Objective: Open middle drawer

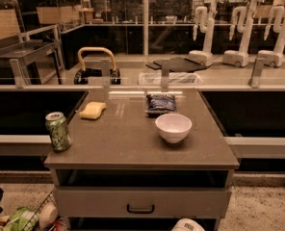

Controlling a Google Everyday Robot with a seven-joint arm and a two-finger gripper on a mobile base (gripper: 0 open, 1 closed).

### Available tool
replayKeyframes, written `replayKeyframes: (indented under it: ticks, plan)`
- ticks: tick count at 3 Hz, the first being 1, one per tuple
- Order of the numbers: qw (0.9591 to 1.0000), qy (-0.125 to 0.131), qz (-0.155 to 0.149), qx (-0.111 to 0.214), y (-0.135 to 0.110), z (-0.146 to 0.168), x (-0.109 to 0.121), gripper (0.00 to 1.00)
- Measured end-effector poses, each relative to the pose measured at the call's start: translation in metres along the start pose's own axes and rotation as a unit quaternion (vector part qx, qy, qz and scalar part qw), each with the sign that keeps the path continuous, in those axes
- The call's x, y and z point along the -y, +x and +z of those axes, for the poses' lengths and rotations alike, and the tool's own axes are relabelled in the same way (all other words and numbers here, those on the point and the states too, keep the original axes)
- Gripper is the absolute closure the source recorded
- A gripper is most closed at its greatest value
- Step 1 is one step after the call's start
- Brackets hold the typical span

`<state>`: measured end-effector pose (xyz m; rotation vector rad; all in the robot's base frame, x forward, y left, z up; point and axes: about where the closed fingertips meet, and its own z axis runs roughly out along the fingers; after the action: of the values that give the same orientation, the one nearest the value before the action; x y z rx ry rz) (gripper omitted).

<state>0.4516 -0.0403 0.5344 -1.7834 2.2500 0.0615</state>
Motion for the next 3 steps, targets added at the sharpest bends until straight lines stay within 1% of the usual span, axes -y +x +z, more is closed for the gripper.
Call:
replayKeyframes:
  ticks: [1, 2, 3]
  plan:
    - [0.9998, 0.001, -0.010, -0.017, 0.004, 0.018, 0.010, 0.00]
    - [0.9987, 0.020, -0.035, -0.031, 0.012, 0.043, 0.035, 0.00]
    - [0.9966, 0.040, -0.060, -0.039, 0.020, 0.061, 0.057, 0.00]
